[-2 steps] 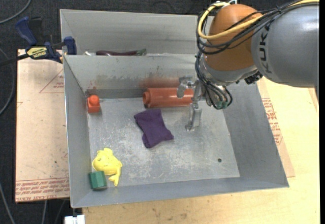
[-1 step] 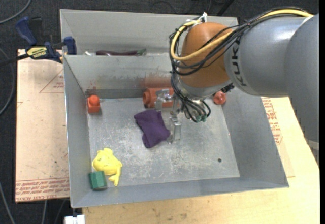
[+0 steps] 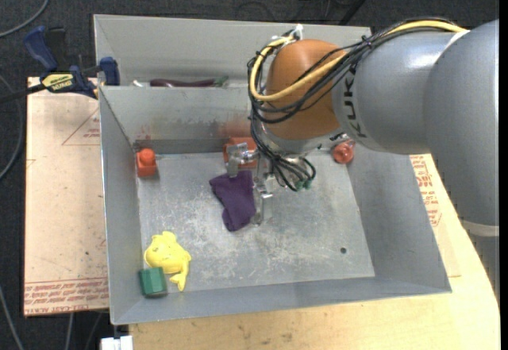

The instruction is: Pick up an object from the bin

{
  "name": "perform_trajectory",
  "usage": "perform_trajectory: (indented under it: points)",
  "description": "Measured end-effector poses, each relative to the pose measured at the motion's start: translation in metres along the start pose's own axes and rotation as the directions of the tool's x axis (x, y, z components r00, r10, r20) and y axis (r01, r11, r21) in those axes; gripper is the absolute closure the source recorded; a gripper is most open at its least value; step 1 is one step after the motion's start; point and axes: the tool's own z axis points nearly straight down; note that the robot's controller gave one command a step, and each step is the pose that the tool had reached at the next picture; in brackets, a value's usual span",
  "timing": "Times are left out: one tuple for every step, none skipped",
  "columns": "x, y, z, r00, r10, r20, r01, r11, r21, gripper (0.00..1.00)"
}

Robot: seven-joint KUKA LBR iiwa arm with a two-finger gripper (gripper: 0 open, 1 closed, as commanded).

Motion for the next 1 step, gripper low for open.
perform_trajectory:
  points:
    - [0.012, 0.0213, 0.0396, 0.987, -0.158, 0.007, 0.158, 0.987, 0.003, 1.0]
